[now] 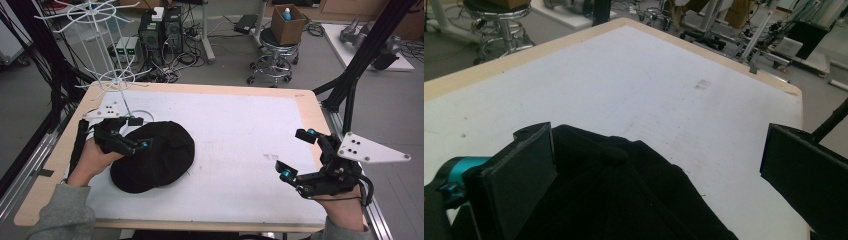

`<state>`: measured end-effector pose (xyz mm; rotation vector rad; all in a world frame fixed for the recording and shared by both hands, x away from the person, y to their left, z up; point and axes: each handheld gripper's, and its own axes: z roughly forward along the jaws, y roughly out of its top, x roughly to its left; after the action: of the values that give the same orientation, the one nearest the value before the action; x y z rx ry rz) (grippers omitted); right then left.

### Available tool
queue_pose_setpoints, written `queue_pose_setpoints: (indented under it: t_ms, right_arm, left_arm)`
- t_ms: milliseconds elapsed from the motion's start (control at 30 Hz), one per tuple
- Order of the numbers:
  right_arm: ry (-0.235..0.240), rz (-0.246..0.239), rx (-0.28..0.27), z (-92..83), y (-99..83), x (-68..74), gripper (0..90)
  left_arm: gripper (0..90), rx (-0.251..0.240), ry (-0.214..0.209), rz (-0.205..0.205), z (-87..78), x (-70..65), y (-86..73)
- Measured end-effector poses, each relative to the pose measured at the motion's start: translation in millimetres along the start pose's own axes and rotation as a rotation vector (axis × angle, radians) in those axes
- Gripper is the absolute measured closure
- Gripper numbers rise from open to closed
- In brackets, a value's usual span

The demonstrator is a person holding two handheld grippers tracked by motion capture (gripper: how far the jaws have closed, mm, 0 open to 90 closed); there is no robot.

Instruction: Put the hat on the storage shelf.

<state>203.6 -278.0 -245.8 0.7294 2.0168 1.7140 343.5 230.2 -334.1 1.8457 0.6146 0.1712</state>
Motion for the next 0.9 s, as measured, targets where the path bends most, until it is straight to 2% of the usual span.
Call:
queue_pose_setpoints:
  t_ms: [100, 333, 467, 567, 900]
  right_arm:
    - [0.003, 0.003, 0.000, 0.3, -0.5, -0.4, 0.7]
    - [0.008, -0.008, -0.002, -0.9, 0.0, -0.3, 0.7]
    - [0.010, -0.006, -0.001, -1.4, -0.3, -0.3, 0.8]
    - [0.013, -0.007, -0.001, -1.7, -0.4, -0.3, 0.7]
    - [0.027, -0.010, 0.010, 1.0, -0.2, 1.2, 0.8]
  left_arm:
    - [1.8, 0.017, -0.001, -0.015, 7.8, 3.9, 2.3]
    - [1.8, 0.044, -0.005, -0.012, 24.5, 5.5, 10.8]
    - [1.8, 0.084, 0.013, -0.011, 32.5, 8.5, 9.0]
    - [1.8, 0.119, 0.011, -0.048, 36.7, 11.9, 7.2]
    - [1.8, 0.180, 0.054, -0.044, 49.1, 20.9, 0.9]
